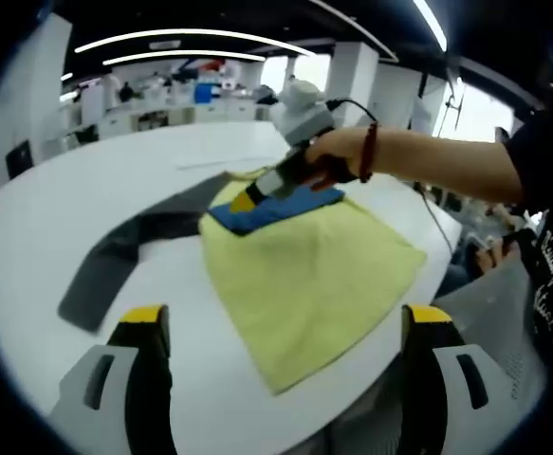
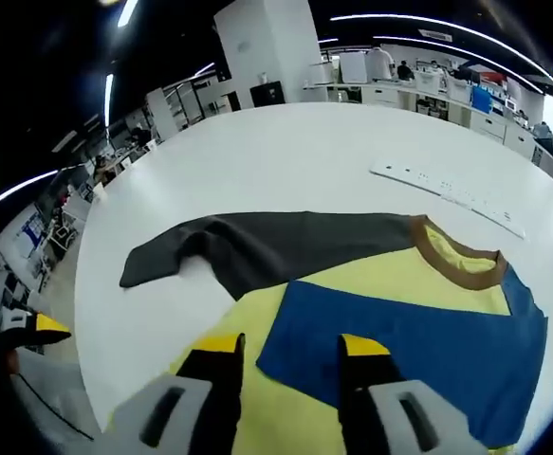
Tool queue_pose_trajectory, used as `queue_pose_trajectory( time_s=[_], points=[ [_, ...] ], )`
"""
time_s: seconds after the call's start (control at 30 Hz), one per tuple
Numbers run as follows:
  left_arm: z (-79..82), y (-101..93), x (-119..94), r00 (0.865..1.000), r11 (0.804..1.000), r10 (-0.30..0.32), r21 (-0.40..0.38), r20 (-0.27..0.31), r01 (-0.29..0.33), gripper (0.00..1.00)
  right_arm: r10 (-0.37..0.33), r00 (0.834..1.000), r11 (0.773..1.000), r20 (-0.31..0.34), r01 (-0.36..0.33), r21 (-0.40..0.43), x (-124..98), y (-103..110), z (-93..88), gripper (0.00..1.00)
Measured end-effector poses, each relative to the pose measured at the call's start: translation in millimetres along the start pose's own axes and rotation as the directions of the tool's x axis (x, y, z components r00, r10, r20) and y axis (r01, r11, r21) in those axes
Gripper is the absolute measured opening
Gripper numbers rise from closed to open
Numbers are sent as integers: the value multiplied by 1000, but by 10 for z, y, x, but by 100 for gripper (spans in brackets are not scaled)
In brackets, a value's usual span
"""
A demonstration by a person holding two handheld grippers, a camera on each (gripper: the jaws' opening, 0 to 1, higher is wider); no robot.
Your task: Fold the garment on the visible template until the final outline fits inside the template.
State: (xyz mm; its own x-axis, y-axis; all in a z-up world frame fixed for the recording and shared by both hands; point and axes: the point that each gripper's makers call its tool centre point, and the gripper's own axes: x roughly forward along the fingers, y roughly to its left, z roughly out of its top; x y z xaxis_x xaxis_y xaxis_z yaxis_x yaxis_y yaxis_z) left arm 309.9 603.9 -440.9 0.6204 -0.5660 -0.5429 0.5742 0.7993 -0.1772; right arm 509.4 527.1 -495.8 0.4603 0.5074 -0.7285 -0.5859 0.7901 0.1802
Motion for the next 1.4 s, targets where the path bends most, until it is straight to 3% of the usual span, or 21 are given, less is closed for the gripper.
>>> queue_pose_trajectory(
  time_s=[0.23,0.47,0.87,1.07,1.4],
  points=[
    [48,-57,5,1000,1000,-9,20,7,9,99,-82,997,996,12,82,-25,-290,-368,23,71],
    [77,-93,12,1000,999,-17,28,13,17,99,-174,985,985,14,174,7,-572,-811,-57,77],
    [97,-103,31,1000,999,-19,31,15,18,99,-271,962,960,-42,274,64,-973,-1470,-421,74],
    [74,-114,43,1000,999,-24,34,5,24,99,-297,952,948,-68,303,100,-1087,-1669,-589,70],
    [76,-102,33,1000,999,-17,47,1,16,98,-318,942,928,-106,332,169,-1142,-1942,-879,53]
  ],
)
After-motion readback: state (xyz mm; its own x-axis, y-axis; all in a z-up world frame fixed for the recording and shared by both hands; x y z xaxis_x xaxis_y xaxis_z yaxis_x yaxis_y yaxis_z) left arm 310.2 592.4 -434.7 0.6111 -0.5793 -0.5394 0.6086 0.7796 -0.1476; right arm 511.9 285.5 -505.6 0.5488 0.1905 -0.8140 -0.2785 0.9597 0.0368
